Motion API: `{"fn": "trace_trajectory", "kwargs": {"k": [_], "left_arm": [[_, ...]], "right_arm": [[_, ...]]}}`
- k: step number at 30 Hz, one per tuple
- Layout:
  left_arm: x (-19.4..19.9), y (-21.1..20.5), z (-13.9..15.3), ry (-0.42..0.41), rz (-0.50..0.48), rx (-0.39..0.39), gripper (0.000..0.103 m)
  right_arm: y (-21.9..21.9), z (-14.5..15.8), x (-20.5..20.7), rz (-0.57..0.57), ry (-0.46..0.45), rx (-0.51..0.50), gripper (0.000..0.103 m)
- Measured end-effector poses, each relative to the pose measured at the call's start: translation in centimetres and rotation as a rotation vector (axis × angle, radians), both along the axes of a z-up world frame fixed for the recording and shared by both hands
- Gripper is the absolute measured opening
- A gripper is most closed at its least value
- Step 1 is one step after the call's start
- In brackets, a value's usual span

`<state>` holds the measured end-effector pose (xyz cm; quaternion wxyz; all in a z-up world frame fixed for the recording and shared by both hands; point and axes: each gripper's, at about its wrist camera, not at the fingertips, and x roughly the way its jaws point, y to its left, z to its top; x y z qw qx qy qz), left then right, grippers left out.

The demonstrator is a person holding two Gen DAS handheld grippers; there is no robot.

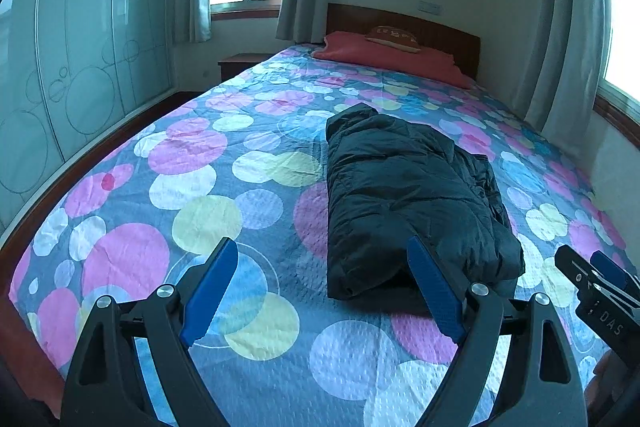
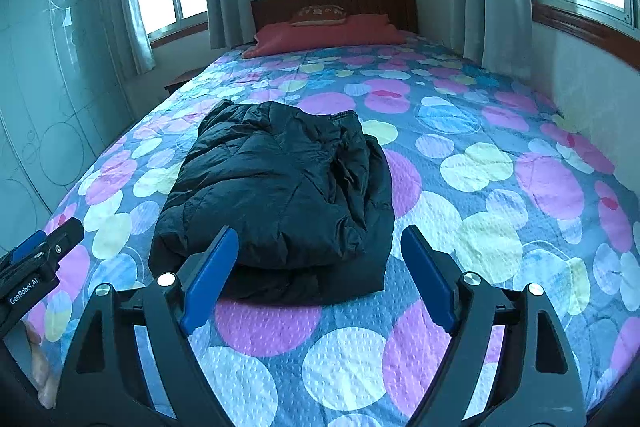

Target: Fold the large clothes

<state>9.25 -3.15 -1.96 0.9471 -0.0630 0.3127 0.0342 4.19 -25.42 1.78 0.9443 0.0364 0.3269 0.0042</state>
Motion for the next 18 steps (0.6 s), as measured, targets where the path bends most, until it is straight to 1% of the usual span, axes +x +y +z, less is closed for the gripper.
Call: {"fn": "trace_trajectory", "kwargs": {"k": [18], "left_arm": [[-0.48, -0.47, 0.21, 0.001, -0.021, 0.006, 0.086]], "right_arm": [[0.12, 0.47, -0.55, 0.01, -0.021, 0.006, 0.084]]}}
